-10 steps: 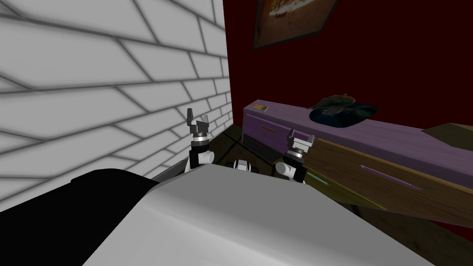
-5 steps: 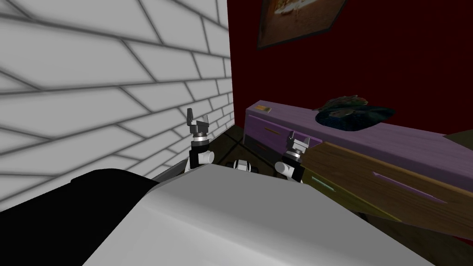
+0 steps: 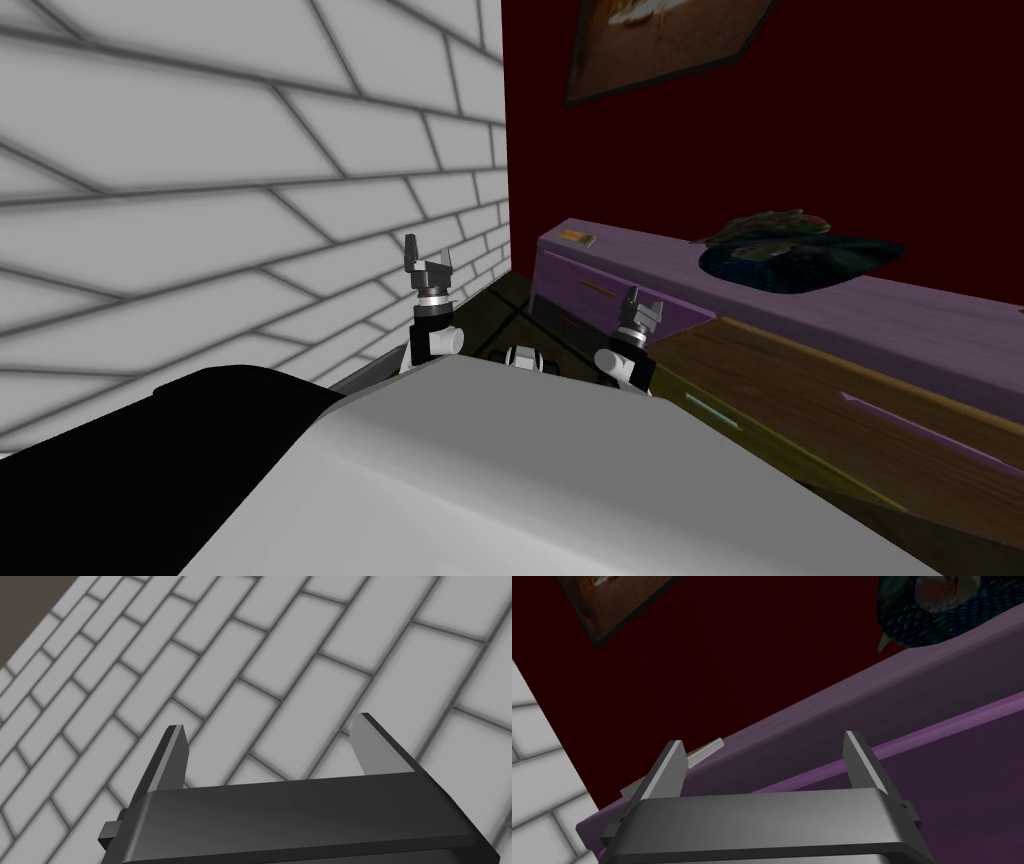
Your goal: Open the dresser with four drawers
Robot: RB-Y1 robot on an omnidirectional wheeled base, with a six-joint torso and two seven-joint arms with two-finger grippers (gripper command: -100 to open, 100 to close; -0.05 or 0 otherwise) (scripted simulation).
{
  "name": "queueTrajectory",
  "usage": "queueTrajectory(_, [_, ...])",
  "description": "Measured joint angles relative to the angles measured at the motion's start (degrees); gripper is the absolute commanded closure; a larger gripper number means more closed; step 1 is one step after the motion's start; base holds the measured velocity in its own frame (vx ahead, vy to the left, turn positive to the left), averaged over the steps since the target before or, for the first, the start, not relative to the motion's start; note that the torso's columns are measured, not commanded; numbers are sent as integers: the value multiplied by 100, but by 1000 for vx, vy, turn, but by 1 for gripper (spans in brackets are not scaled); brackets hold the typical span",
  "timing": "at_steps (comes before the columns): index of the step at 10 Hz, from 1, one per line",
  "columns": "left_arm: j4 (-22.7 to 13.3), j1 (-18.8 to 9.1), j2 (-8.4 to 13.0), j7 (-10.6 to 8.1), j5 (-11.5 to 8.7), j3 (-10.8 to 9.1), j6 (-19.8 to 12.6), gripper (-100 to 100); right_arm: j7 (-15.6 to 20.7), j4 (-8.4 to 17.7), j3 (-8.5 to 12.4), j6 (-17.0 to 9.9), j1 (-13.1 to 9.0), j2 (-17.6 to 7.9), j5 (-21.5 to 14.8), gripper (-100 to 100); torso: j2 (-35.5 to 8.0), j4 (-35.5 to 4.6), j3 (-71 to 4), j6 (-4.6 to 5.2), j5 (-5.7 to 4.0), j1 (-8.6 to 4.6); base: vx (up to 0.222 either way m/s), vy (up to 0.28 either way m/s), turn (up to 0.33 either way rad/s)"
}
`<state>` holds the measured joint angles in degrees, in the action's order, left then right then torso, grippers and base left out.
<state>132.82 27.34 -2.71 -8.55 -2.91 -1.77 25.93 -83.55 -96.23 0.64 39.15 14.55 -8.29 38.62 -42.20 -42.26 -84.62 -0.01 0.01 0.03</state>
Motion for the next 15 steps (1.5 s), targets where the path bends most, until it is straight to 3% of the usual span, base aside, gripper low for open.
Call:
queueTrajectory(5, [0,0,0,0,0,0,0,0,-789,512,36,18,-171,30,320,-100,1,0,-1,0,0,0,40,27,46])
queueTrajectory(8, [0,0,0,0,0,0,0,0,-1196,641,76,-39,-198,52,498,-100,-14,-4,9,0,0,0,28,30,35])
queueTrajectory(12, [0,0,0,0,0,0,0,0,-1896,1214,75,41,-379,64,762,-100,-7,-2,4,0,-1,-4,52,32,53])
queueTrajectory(15, [0,0,0,0,0,0,0,0,-2393,1450,106,11,-448,81,960,-100,-12,-3,6,2,-1,-5,47,28,54])
